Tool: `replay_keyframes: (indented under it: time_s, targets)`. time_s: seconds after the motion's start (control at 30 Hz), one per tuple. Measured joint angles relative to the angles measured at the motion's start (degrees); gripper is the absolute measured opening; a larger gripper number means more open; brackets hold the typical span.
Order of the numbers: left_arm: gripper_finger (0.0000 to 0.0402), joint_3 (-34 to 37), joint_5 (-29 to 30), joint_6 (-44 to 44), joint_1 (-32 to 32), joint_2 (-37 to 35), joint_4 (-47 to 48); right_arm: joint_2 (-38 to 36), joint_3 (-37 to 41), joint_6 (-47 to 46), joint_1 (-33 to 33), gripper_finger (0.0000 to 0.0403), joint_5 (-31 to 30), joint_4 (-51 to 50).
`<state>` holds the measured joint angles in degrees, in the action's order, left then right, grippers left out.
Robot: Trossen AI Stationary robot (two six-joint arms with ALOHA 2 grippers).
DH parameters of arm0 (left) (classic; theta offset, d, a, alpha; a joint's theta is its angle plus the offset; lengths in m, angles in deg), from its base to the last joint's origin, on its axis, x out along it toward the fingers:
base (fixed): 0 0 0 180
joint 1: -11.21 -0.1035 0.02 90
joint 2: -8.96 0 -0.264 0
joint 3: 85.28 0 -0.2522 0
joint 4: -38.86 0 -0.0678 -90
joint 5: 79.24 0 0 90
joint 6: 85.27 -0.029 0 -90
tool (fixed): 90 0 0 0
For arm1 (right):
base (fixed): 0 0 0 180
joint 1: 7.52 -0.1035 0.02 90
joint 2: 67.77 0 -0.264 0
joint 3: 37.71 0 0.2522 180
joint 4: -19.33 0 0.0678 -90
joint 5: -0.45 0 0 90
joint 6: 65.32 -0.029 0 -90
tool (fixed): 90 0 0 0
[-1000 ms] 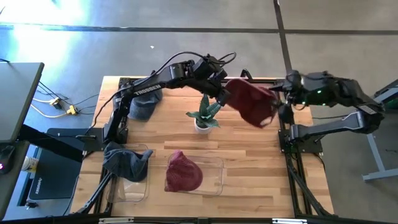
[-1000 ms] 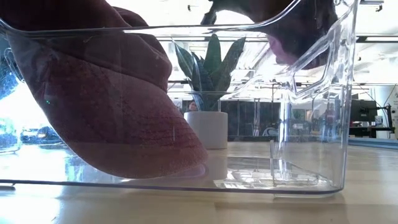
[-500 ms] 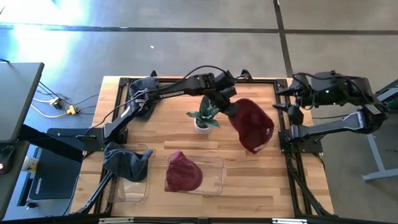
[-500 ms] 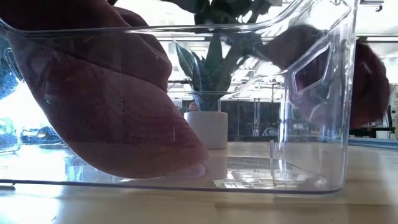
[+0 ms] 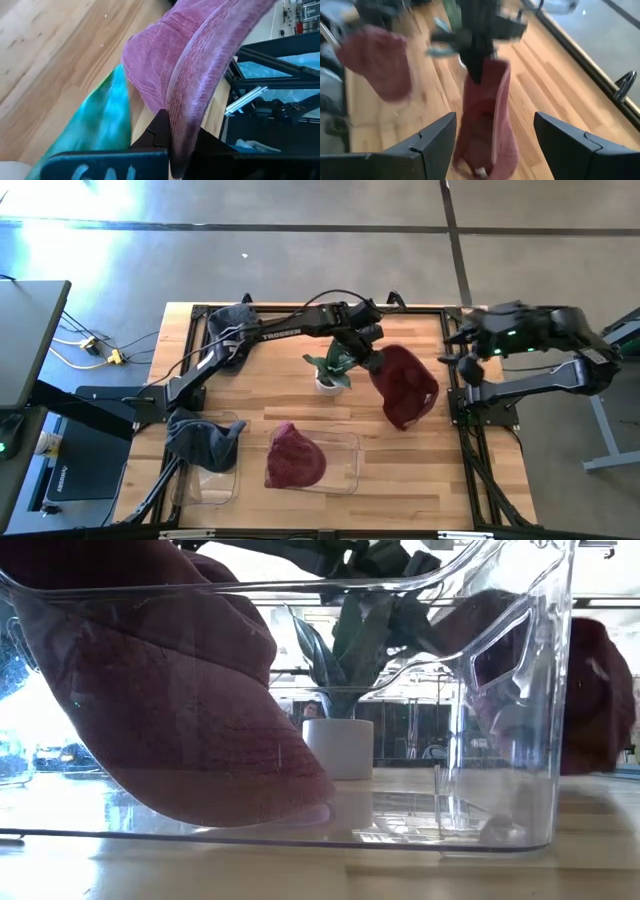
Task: Pick & Place hat
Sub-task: Put the red cap into the right transparent bin
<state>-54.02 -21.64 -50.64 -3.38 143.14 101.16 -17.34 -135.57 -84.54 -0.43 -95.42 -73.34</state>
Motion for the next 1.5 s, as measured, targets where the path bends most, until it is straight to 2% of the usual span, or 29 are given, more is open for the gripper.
replay_keyframes:
  time_s: [0.13, 0.27, 0.33, 0.47, 0.6, 0.67, 0.77, 0.93, 1.1, 1.23, 1.4, 1.5]
  targets:
    - [0.0000, -0.13, -0.03, -0.49, 0.15, -1.05, -0.81, 1.19, 8.18, 2.56, 0.00, 0.0262, 0.05, 5.71]
    - [0.0000, 0.02, 0.02, -0.49, 0.70, -0.70, 0.03, 3.78, 15.59, 3.35, 0.02, 0.0251, -7.55, 12.13]
    - [0.0000, 0.00, 0.04, -0.62, 0.81, -0.74, -0.01, 4.80, 17.73, 4.82, 0.04, 0.0234, -8.14, 15.27]
    - [0.0000, 0.00, -0.05, -1.17, 0.85, -0.74, 0.05, 6.21, 20.35, 5.39, 0.00, 0.0160, -5.76, 20.06]
    - [0.0004, 0.00, -0.47, -1.43, 0.62, -0.74, -0.36, 6.47, 20.40, 3.18, 0.08, 0.0041, -6.30, 20.06]
    - [0.0014, 0.01, -1.53, -2.13, 0.40, -0.74, -1.07, 6.31, 20.33, 2.15, 0.11, 0.0015, -6.71, 20.08]
    - [0.0050, 0.04, -4.78, -4.80, -0.46, -0.74, -3.46, 6.04, 20.29, -1.39, 0.04, 0.0025, -7.35, 19.61]
    - [0.0148, -0.02, -7.76, -6.03, -2.53, -0.83, -7.04, 6.08, 20.31, -6.20, -0.07, 0.0011, -6.37, 16.50]
    - [0.0214, -0.02, -5.93, -4.22, -6.43, -0.97, -10.36, 6.08, 20.31, -12.73, -0.02, 0.0008, -6.47, 11.38]
    - [0.0219, 0.01, 0.18, -4.96, -8.90, -4.40, -11.23, 5.24, 23.63, -16.71, 0.75, 0.0010, -6.01, 13.47]
    - [0.0200, -0.12, 8.35, -11.26, -9.33, -10.86, -10.07, 1.64, 36.76, -22.70, 3.28, 0.0007, 3.68, 29.68]
    - [0.0184, 0.13, 11.76, -15.99, -8.83, -16.02, -5.24, -0.28, 44.49, -28.37, 5.05, 0.0010, 10.03, 39.86]
